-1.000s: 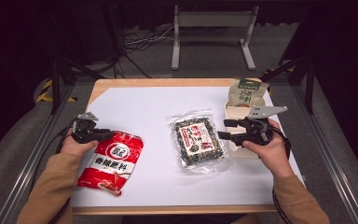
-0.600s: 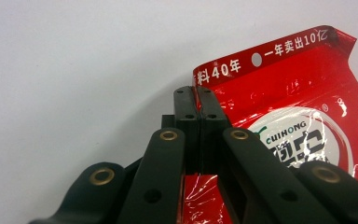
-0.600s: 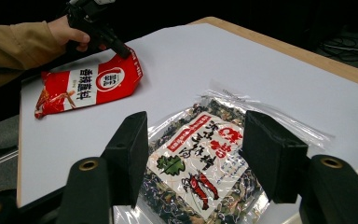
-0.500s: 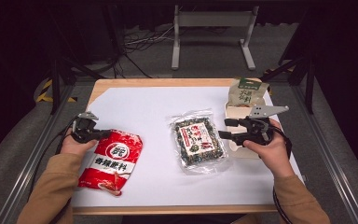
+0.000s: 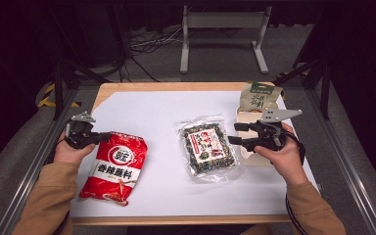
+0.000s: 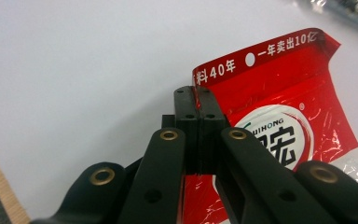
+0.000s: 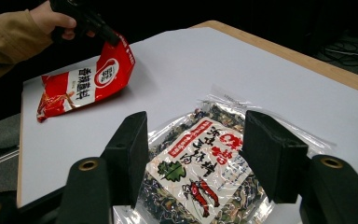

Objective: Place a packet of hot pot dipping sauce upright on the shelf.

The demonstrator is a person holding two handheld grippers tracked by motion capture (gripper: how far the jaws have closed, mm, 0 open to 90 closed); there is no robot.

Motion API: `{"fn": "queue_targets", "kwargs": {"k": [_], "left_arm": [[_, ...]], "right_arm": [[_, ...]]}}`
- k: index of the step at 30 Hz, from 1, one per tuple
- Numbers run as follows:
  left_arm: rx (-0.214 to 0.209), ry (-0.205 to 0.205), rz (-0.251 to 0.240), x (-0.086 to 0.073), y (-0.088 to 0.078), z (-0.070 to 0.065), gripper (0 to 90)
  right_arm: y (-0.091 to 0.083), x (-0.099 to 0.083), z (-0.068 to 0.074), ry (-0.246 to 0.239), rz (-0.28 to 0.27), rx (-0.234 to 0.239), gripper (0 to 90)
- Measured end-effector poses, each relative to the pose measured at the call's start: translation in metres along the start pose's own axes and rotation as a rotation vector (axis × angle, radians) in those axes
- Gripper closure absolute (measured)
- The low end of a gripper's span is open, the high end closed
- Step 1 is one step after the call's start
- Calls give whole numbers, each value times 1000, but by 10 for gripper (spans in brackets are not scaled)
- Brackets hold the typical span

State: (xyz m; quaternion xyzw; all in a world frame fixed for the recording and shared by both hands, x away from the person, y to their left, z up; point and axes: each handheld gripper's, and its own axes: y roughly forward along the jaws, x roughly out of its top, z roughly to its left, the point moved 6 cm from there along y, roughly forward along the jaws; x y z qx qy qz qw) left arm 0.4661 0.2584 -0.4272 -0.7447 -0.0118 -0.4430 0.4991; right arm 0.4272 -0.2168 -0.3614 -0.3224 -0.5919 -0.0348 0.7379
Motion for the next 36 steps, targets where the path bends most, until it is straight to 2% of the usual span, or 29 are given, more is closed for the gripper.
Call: {"fn": "queue_targets", "kwargs": {"k": [7,11,15,18,20,28,33,36], "left_arm": [[18,18,-50,8,-23,-7,899],[26,32,-60,10,-34,-12,899],[18,40,-77,13,-48,-18,900],[14,65,-106,16,-63,-27,899],[14,73,-108,16,-65,-28,900],[-10,110,-136,23,-81,-43,900],[-41,170,-161,30,-91,-62,900],[-55,185,-177,33,-98,-69,900]], "right_arm": [[0,2,1,-7,-2,4,406],[-1,4,1,-3,-10,3,408],[-3,7,4,-11,-18,6,407],[-4,7,3,-9,-19,4,408],[-5,7,3,-5,-19,4,411],[-3,7,5,-6,-20,7,409],[-4,8,6,-6,-21,10,410],[-5,8,6,-6,-24,9,411]]}}
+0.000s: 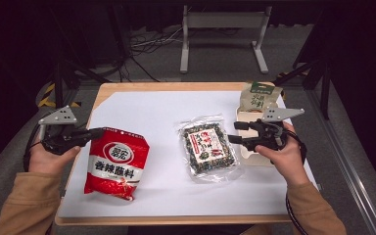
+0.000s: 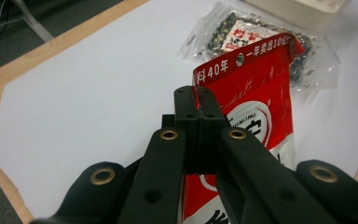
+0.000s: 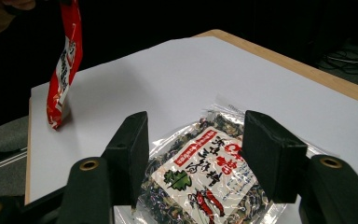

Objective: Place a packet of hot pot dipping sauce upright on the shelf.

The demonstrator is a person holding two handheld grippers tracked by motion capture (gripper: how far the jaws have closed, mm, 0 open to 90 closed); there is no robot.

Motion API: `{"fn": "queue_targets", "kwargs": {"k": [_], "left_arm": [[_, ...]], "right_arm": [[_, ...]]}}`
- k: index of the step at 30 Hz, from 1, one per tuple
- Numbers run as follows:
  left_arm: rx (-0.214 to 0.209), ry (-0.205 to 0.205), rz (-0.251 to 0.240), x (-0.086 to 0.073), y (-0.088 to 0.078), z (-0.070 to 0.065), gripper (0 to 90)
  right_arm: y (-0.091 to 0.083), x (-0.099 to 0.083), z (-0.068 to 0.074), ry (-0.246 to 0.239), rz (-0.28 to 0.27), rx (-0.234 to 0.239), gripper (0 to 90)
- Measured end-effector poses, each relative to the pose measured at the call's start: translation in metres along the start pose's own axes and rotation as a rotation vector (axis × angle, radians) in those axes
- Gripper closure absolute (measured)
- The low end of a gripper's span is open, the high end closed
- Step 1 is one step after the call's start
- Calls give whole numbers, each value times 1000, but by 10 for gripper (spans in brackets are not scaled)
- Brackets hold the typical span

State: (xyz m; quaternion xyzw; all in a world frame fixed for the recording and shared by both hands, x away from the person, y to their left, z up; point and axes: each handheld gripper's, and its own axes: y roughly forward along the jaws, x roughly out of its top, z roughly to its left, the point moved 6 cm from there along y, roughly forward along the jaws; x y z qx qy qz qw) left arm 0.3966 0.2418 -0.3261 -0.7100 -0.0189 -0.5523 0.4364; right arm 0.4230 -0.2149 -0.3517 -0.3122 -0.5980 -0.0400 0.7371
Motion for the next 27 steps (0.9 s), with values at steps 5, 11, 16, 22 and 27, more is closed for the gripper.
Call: {"fn": "queue_targets", "kwargs": {"k": [5,11,16,22,27], "left_arm": [[-58,75,-65,16,-9,-24,899],[-97,167,-88,37,-6,-54,900],[-109,175,-105,51,3,-60,900],[-155,183,-142,67,12,-69,900],[-198,196,-161,78,20,-81,900]], "right_arm": [[1,0,0,3,0,5,410],[2,1,1,4,-5,11,407],[2,2,2,1,-7,14,406],[0,4,5,-5,-17,24,403],[1,4,10,-17,-16,38,398]]}}
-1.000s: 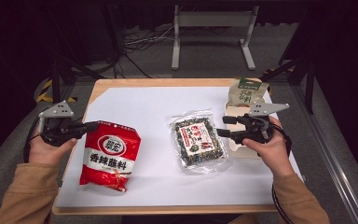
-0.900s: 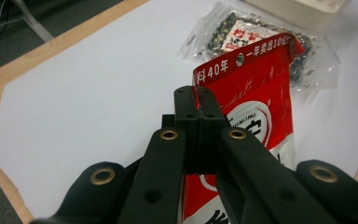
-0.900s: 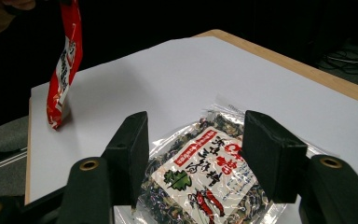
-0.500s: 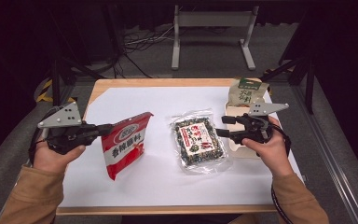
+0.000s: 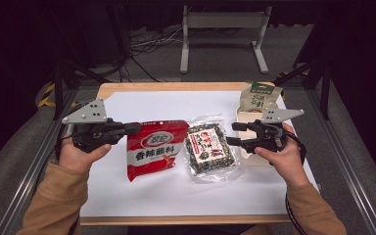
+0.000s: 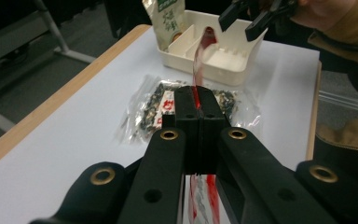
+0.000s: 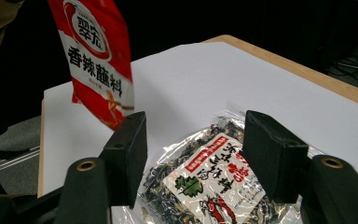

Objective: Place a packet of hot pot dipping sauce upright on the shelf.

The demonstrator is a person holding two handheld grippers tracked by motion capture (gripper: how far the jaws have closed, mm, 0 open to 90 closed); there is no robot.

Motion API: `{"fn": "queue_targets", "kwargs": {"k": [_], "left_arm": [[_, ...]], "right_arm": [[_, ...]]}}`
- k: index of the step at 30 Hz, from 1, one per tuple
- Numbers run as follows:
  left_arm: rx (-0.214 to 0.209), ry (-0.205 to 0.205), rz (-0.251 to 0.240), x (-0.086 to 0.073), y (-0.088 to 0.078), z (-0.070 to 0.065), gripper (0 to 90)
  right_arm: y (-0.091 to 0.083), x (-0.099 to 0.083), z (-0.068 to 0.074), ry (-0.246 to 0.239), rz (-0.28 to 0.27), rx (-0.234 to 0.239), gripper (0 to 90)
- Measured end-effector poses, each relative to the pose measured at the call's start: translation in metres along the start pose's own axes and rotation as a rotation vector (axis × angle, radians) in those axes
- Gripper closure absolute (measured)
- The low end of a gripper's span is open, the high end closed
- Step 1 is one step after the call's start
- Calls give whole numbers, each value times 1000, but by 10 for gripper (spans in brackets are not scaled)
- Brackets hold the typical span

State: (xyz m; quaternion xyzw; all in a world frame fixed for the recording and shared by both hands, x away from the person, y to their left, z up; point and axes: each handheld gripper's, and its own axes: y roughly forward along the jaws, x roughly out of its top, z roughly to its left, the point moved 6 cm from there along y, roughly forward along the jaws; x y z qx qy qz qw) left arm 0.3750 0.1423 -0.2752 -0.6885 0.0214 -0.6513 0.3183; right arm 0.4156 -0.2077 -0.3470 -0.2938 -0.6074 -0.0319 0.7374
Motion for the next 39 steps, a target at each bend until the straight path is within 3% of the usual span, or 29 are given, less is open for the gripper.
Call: {"fn": "queue_targets", "kwargs": {"k": [6,10,18,29,32,39], "left_arm": [[-75,31,-56,15,17,-17,900],[-102,41,-80,21,26,-23,900],[-189,28,-161,33,44,-35,900],[-196,59,-171,38,56,-43,900],[-191,80,-172,40,57,-47,900],[-193,77,-181,41,60,-47,900]], "right_arm": [[1,1,9,-25,16,9,400],[0,2,14,-37,16,21,400],[6,-2,21,-70,47,52,387],[22,-15,35,-117,100,129,360],[28,-18,37,-115,111,132,353],[41,-25,39,-107,117,155,354]]}}
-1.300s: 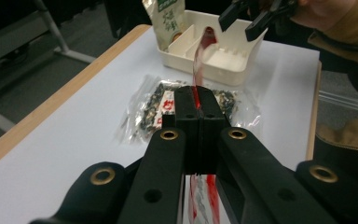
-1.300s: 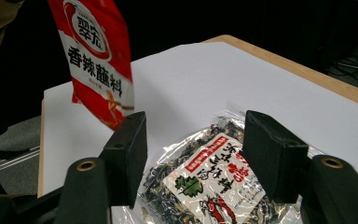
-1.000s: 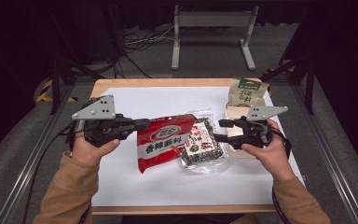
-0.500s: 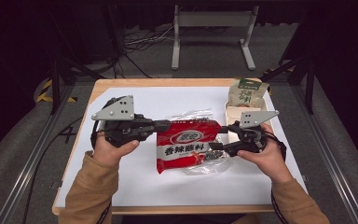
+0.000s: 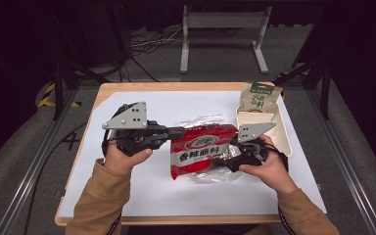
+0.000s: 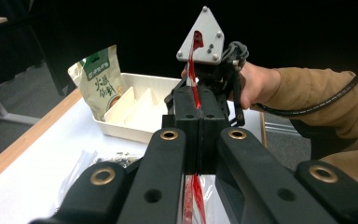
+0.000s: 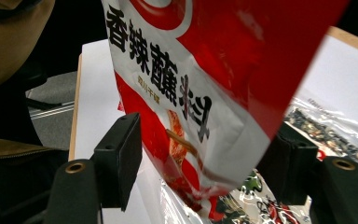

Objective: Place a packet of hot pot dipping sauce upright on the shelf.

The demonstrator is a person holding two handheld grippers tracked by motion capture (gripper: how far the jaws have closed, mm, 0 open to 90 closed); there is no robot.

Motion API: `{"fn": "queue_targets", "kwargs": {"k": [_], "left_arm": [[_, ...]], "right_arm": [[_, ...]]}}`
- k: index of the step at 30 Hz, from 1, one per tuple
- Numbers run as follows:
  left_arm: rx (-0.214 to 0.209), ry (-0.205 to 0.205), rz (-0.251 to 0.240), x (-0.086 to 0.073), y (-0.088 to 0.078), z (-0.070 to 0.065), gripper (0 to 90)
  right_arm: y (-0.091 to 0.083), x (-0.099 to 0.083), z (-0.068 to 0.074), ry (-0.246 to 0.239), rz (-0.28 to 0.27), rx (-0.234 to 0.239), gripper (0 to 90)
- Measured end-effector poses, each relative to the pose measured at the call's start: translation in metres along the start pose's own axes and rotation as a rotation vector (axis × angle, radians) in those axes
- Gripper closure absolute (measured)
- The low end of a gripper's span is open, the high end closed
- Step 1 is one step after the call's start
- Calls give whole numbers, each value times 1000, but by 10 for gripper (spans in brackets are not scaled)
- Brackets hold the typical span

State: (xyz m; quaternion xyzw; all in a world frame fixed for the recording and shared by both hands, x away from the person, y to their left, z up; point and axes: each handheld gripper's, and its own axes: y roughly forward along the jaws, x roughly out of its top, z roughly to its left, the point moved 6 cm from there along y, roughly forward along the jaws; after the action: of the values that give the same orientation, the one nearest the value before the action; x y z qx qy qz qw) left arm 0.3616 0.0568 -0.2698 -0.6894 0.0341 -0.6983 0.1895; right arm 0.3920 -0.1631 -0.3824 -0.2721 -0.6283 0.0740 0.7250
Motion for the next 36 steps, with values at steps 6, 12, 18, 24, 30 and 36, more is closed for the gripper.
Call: {"fn": "queue_targets", "kwargs": {"k": [6,12,18,24,30,36], "left_arm": [[1,4,-6,1,-1,-1,900],[7,-3,-12,0,-3,0,900],[21,-14,-18,-1,-6,3,899],[44,-35,-19,-3,-8,8,890],[91,-36,-19,-5,-11,12,688],[136,-47,-16,-10,-13,19,507]], "right_arm": [[9,-3,1,8,-16,53,447],[12,-5,3,-30,-27,120,751],[9,-1,2,-66,-29,131,813],[4,2,0,-55,-12,130,828],[-7,5,-6,-49,7,100,835],[-23,11,-17,-48,29,61,836]]}}
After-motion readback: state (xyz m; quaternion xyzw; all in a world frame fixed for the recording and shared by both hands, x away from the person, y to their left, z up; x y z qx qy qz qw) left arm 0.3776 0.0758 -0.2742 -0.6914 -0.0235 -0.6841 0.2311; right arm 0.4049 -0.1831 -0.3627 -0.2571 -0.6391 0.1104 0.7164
